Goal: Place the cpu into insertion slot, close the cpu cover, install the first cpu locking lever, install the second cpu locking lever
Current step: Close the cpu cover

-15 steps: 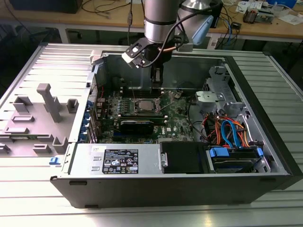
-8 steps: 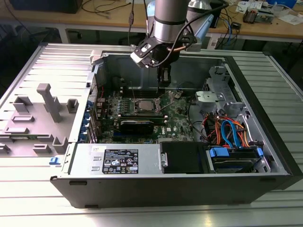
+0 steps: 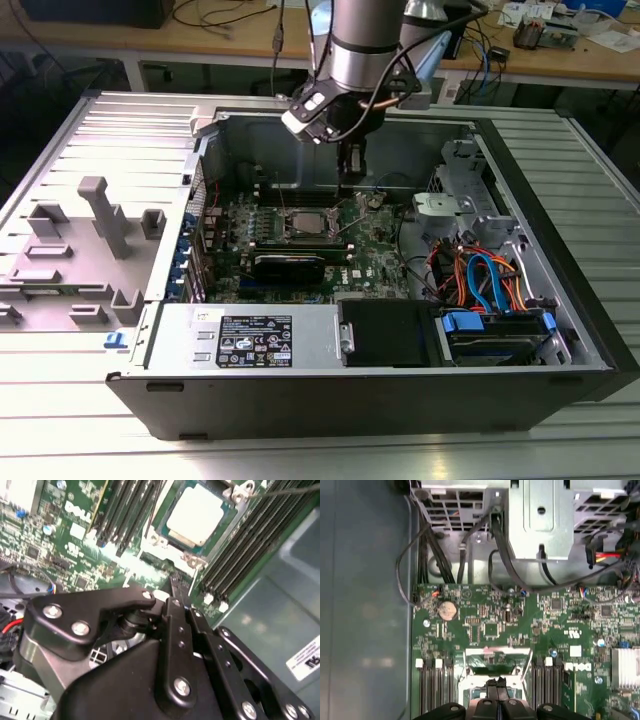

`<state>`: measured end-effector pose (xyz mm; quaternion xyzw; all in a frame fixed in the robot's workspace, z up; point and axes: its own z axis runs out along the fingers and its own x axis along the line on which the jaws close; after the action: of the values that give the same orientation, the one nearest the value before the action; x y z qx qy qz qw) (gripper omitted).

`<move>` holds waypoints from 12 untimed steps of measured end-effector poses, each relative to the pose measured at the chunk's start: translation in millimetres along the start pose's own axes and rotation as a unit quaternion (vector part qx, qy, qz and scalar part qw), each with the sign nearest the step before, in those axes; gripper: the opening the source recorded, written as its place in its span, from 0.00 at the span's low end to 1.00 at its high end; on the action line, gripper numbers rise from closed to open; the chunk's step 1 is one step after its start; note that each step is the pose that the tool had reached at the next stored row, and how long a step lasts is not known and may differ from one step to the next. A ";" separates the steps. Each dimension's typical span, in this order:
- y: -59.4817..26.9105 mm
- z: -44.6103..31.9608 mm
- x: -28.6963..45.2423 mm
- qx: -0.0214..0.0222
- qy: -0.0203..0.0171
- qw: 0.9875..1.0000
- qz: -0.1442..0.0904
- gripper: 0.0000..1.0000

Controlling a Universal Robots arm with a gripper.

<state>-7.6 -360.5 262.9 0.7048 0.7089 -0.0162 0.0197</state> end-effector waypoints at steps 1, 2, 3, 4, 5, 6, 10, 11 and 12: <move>2.9 -0.2 0.0 0.000 0.000 1.000 0.000 0.11; 6.3 -0.4 0.0 0.000 0.000 1.000 0.000 0.11; 8.4 -0.3 0.0 0.001 0.000 1.000 0.000 0.11; 11.1 -0.4 -0.1 0.001 0.000 1.000 0.000 0.11; 13.5 -0.4 -0.1 0.001 0.000 1.000 0.000 0.11; 15.3 -0.5 -0.1 0.001 0.000 1.000 0.000 0.11; 24.4 -0.5 -0.1 0.001 0.000 1.000 0.000 0.11; 26.7 -0.5 -0.1 0.001 0.000 1.000 0.000 0.11; 30.3 -0.4 -0.1 0.001 0.000 1.000 0.000 0.11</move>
<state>22.7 -360.4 263.5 0.7048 0.7090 -0.0167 0.0191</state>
